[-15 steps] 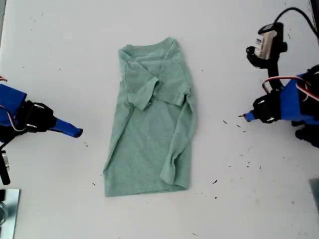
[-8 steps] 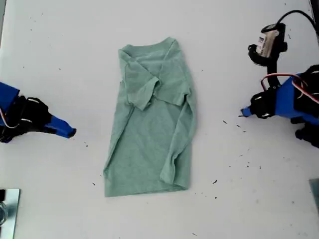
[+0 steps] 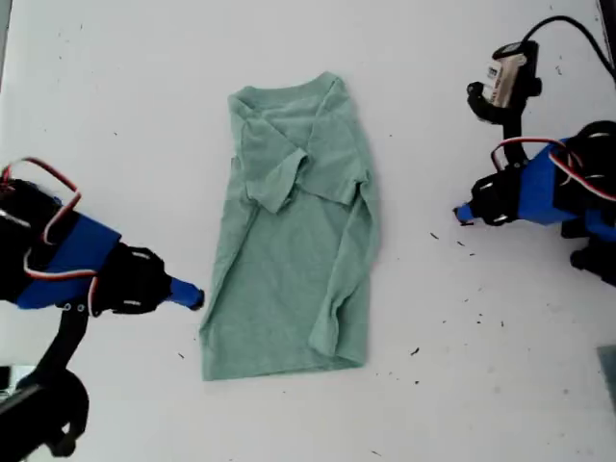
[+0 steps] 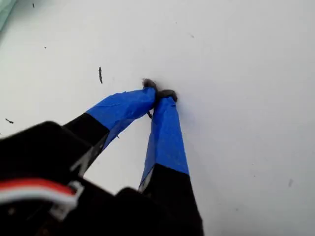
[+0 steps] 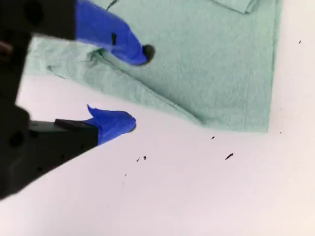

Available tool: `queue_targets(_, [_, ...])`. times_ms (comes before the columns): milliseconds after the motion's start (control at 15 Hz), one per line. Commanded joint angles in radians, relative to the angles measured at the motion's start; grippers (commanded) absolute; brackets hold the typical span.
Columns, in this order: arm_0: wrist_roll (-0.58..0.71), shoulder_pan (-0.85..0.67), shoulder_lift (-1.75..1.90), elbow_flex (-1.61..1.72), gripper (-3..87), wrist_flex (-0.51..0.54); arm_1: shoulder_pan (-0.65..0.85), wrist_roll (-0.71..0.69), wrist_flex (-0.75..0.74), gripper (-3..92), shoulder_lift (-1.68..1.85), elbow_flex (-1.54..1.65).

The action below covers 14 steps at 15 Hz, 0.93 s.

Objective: Fold t shirt

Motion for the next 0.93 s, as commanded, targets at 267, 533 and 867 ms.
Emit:
queue_targets(267, [0.067, -0.005, -0.140, 0.086, 24.7, -0.190, 0.014, -0.011, -0.031, 2.3, -0.017, 0.011])
queue_targets(533, [0.057, 0.032, -0.348, 0.235, 21.7, -0.474, 0.008, -0.008, -0.031, 2.3, -0.015, 0.012])
queue_targets(867, [-0.018, 0.014, -0.109, 0.236, -0.3, -0.285, 0.008, -0.003, -0.031, 2.3, -0.009, 0.018])
